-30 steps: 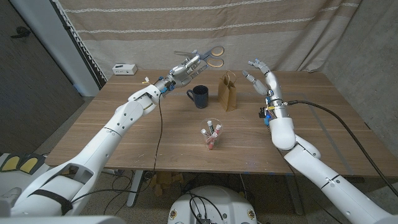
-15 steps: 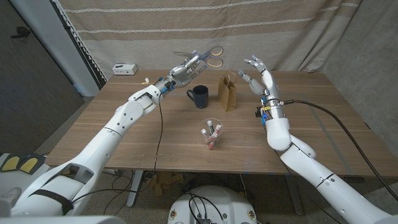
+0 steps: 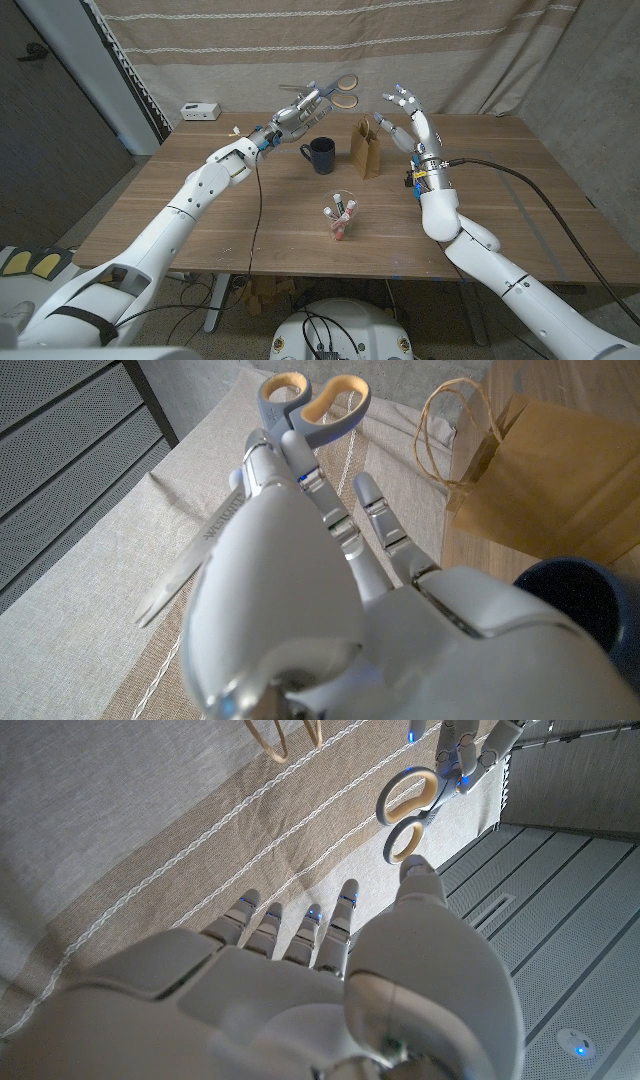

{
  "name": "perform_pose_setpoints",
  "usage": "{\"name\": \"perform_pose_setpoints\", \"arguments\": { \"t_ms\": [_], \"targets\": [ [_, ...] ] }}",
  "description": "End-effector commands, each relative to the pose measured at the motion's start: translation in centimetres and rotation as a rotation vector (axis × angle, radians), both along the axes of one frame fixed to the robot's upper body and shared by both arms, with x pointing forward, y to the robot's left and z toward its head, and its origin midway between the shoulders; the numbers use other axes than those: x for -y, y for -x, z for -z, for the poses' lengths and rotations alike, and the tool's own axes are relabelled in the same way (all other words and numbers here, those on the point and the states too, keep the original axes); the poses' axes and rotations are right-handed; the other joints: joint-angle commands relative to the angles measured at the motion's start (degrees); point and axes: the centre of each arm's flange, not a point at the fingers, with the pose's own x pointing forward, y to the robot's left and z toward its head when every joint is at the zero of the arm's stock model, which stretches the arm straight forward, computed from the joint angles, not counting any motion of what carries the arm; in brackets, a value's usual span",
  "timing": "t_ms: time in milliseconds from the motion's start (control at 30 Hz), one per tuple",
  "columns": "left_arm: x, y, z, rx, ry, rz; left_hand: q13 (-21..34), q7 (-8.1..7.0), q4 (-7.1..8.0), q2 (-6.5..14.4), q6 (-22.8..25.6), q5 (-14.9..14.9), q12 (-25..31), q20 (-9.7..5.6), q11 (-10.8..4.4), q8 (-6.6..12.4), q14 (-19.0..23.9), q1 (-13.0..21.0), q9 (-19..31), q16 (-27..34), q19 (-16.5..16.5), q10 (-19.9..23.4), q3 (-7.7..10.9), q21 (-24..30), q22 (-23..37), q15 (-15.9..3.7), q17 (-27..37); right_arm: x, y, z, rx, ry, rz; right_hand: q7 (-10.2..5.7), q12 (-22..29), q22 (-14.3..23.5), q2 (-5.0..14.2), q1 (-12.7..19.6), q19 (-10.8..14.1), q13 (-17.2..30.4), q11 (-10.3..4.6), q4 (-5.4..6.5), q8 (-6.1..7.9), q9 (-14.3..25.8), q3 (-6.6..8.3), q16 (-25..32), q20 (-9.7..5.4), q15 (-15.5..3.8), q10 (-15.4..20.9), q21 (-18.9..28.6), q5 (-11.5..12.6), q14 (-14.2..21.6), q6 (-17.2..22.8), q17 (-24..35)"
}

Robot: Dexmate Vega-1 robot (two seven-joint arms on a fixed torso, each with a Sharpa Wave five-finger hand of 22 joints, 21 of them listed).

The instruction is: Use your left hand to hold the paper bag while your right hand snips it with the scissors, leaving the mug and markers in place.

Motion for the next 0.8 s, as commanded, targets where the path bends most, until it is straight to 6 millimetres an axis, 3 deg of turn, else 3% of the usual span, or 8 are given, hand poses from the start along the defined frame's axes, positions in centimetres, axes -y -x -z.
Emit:
{"name": "perform_pose_setpoints", "arguments": {
  "t_ms": [33, 200, 500, 800],
  "targets": [
    [0.1, -0.1, 0.1, -0.002, -0.006, 0.013, 0.2, -0.11, 0.13, 1.4, 0.6, -0.2, 0.4, -6.38, -1.51, -0.05, 0.4, -1.1, 0.3, 0.4, -0.3, 5.8, -0.04, 0.5, 0.0, 0.02, 0.1, -1.3, -0.1, -0.3, 0.070, 0.064, 0.093, -0.73, -0.2, 0.2, -0.05, 0.9, -0.6, 0.2, -0.48, -0.11, -0.20, 0.1, -0.01, -0.1, -0.15, -6.30, -0.4, -0.2, 0.4, -0.4, 0.4, 0.1],
    [0.2, 0.0, 0.0, 0.001, -0.012, 0.009, 0.2, -0.12, 0.19, 1.4, 0.5, -0.3, 0.4, -6.33, -1.51, -0.13, 0.4, -1.2, 0.3, 0.3, -0.3, 5.8, -0.07, 0.6, 0.0, 0.03, 0.1, -1.5, -0.1, -0.6, 0.073, 0.082, 0.096, -0.87, -0.3, 0.2, -0.08, 1.1, -0.9, 0.2, -0.47, -0.19, -0.35, 0.1, 0.03, -0.1, -0.34, -6.48, -0.5, -0.2, 0.5, -0.6, 0.3, 0.1],
    [0.2, 0.0, 0.1, -0.005, -0.015, 0.010, 0.1, -0.31, 0.26, 1.4, 0.3, -0.3, 0.3, -6.23, -1.50, -0.24, 0.2, -1.3, 0.3, 0.3, -0.5, 5.6, -0.18, 0.7, -0.2, 0.01, 0.0, -1.9, 0.3, -1.3, 0.118, 0.109, 0.151, -1.32, -0.9, 0.1, 0.24, 2.6, -1.7, 0.2, 1.55, -0.65, -1.10, 0.2, 0.51, -0.1, -0.53, -6.36, -2.2, -0.2, 1.1, -1.6, -0.8, 0.0],
    [0.4, 0.1, 0.1, -0.001, -0.017, 0.014, 0.1, -0.20, 0.21, 1.4, 0.2, -0.2, 0.3, -6.18, -1.50, -0.36, 0.1, -1.3, 0.3, 0.2, -0.6, 5.4, -0.23, 0.9, -0.3, -0.01, 0.0, -2.8, 0.6, -1.6, 0.153, 0.144, 0.219, -1.48, -1.0, 0.1, 0.47, 3.8, -2.2, 0.3, 1.73, -0.99, -1.26, 0.2, 0.91, -0.2, -0.43, -5.94, -2.6, -0.2, 1.4, -2.2, -0.9, -0.1]
  ]
}}
